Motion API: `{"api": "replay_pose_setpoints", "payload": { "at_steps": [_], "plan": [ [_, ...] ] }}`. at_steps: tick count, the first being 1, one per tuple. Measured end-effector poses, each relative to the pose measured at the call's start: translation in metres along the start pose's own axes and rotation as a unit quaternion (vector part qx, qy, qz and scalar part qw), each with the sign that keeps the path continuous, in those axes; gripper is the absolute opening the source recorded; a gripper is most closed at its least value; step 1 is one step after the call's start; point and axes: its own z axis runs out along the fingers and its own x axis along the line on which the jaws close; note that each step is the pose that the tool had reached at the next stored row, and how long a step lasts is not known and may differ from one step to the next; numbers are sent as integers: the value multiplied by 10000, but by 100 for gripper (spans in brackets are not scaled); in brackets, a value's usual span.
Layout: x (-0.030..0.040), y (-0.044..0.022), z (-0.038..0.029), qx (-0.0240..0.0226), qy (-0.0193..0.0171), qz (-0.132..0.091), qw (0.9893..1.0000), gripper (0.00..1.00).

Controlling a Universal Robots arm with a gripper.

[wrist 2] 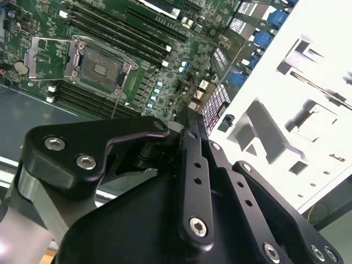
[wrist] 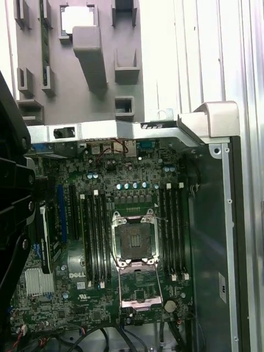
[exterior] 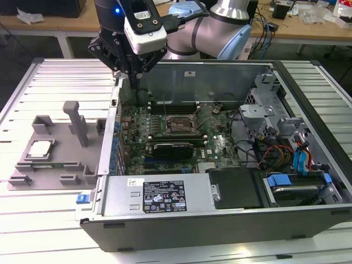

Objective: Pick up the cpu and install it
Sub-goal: 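Reach for the cpu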

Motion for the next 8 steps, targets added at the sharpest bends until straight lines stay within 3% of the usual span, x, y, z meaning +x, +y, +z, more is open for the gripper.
{"api": "replay_pose_setpoints", "payload": {
  "at_steps": [8],
  "plan": [
    [116, 0, -3, 0, -1, 0, 10000, 11]
  ]
}}
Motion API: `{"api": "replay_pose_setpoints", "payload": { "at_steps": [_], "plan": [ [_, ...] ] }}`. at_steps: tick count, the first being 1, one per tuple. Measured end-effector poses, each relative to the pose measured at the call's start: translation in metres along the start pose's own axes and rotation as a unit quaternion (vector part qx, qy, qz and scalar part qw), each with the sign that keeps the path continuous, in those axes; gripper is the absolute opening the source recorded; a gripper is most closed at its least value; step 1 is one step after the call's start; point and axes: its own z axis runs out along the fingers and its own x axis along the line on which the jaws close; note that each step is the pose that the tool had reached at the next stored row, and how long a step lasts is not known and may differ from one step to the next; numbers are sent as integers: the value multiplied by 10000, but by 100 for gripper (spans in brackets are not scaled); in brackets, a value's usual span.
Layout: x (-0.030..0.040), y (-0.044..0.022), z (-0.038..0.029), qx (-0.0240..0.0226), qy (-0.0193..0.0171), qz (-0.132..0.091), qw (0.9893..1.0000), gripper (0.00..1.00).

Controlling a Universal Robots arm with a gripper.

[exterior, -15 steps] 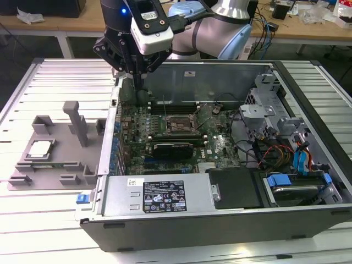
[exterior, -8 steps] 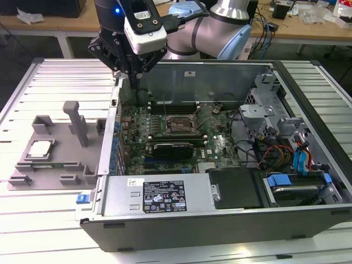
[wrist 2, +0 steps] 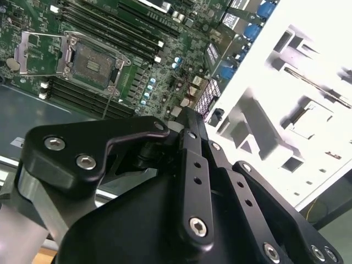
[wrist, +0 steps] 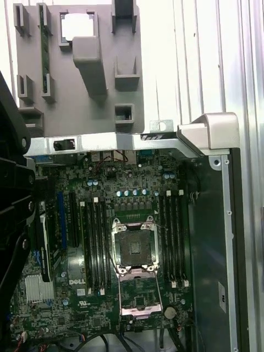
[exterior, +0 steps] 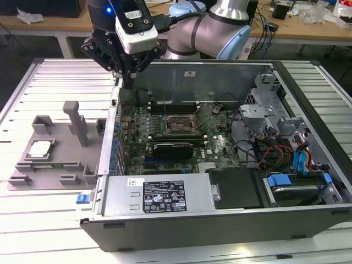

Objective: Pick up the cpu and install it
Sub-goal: 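Reach for the cpu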

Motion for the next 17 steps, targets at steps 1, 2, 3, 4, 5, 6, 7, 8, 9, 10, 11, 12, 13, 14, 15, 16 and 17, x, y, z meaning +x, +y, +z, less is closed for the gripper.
{"api": "replay_pose_setpoints", "payload": {
  "at_steps": [1, 2, 3, 4, 5, 6, 7, 8, 9, 10, 11, 12, 13, 14, 15, 16, 17],
  "plan": [
    [17, 0, 0, 0, 0, 0, 10000, 11],
    [24, -1, -1, 0, 0, 0, 10000, 11],
    [30, -1, -1, 0, 0, 0, 10000, 11],
    [45, -1, -1, 0, 0, 0, 10000, 11],
    [59, -1, -1, 0, 0, 0, 10000, 11],
    [73, -2, -1, 0, 0, 0, 10000, 11],
    [85, -2, -2, 0, 0, 0, 10000, 11],
    [104, -3, -2, 0, 0, 0, 10000, 11],
    [114, -3, -3, 0, 0, 0, 10000, 11],
    [121, -3, -3, 0, -1, 0, 10000, 11],
    [130, -4, -3, 0, 0, 0, 10000, 11],
    [137, -4, -3, 0, -1, 0, 10000, 11],
    [147, -4, -4, 0, 0, 0, 10000, 11],
    [157, -5, -4, 0, -1, 0, 10000, 11],
    [163, -5, -4, 0, -1, 0, 10000, 11],
    [175, -5, -4, 0, -1, 0, 10000, 11],
    [191, -6, -5, 0, -1, 0, 10000, 11]
  ]
}}
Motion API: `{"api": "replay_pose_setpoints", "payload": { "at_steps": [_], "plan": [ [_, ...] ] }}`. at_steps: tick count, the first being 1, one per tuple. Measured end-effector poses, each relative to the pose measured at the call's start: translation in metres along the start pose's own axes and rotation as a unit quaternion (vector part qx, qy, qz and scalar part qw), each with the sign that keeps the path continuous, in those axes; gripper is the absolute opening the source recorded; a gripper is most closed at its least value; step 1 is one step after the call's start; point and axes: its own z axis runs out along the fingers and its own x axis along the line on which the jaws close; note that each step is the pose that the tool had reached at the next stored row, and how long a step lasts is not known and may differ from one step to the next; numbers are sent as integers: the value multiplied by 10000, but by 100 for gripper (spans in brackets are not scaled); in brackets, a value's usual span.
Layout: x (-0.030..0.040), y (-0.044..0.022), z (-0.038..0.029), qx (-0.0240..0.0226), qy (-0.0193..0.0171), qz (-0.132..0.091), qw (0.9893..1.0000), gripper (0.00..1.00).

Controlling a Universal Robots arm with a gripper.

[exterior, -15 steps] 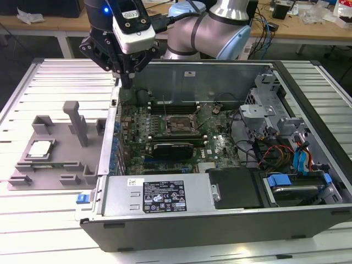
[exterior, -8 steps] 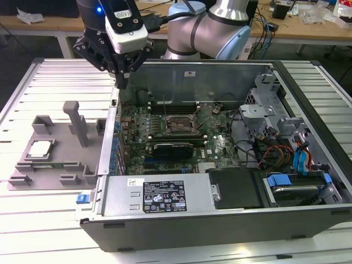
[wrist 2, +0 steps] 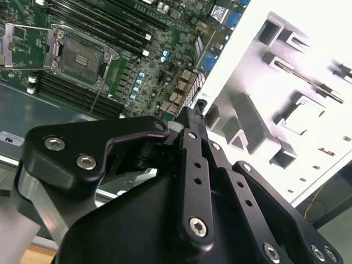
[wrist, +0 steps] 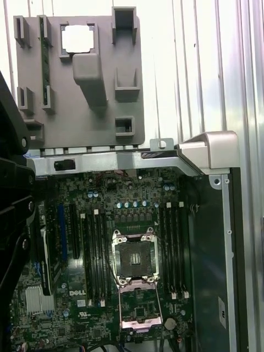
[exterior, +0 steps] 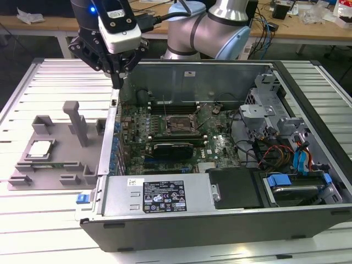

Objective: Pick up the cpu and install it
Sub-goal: 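Reach for the cpu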

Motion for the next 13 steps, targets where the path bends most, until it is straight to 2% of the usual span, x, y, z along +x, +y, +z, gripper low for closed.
{"api": "replay_pose_setpoints", "payload": {
  "at_steps": [13],
  "plan": [
    [189, -7, -4, 0, -5, 0, 10000, 11]
  ]
}}
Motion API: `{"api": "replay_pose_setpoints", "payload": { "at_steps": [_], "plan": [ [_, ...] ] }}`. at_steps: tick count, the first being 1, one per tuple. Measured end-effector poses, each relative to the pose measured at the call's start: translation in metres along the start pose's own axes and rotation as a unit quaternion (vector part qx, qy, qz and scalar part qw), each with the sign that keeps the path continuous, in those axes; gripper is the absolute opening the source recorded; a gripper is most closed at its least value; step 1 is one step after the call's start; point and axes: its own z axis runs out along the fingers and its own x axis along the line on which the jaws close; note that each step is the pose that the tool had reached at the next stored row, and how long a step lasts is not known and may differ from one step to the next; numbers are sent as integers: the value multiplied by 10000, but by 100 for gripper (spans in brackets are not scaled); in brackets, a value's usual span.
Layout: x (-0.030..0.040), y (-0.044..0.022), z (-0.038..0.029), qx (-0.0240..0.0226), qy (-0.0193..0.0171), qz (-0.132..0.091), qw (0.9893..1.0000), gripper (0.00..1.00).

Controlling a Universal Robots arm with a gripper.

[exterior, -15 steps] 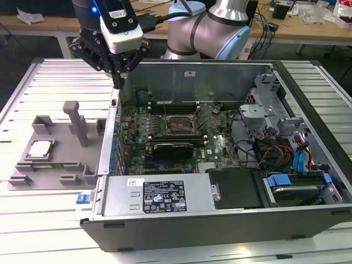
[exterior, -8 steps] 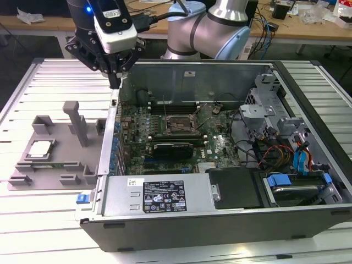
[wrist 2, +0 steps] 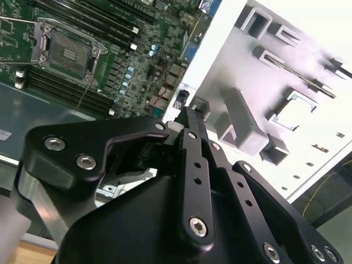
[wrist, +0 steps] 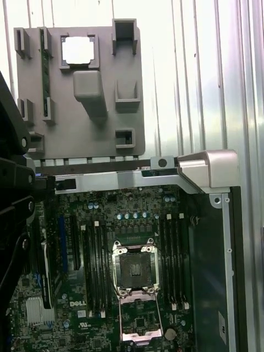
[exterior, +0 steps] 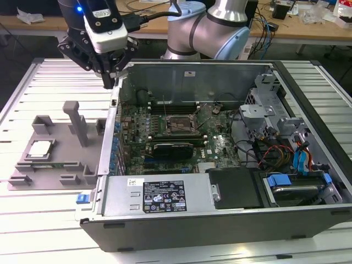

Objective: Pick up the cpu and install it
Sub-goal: 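Reach for the cpu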

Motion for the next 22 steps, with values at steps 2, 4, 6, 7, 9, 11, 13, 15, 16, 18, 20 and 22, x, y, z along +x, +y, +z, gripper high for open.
{"api": "replay_pose_setpoints", "payload": {
  "at_steps": [2, 4, 6, 7, 9, 11, 13, 15, 16, 18, 20, 22],
  "plan": [
    [52, 0, -1, 0, -2, 0, 10000, 11],
    [88, 0, -2, 0, -3, 0, 10000, 11],
    [122, 1, -3, 0, -3, 0, 10000, 11],
    [141, 2, -3, 0, -4, 0, 10000, 11],
    [163, 2, -3, -1, -4, 0, 10000, 11],
    [192, 3, -4, 0, -4, 0, 10000, 11],
    [216, 4, -5, -1, -4, 0, 10000, 11],
    [255, 3, -5, 0, -5, 0, 10000, 11],
    [276, 3, -5, -1, -6, 0, 10000, 11],
    [338, -1, -3, -1, -11, -1, 10000, 11],
    [381, -5, -1, -1, -17, -1, 10000, 11],
    [428, -8, 4, -2, -21, -1, 10000, 11]
  ]
}}
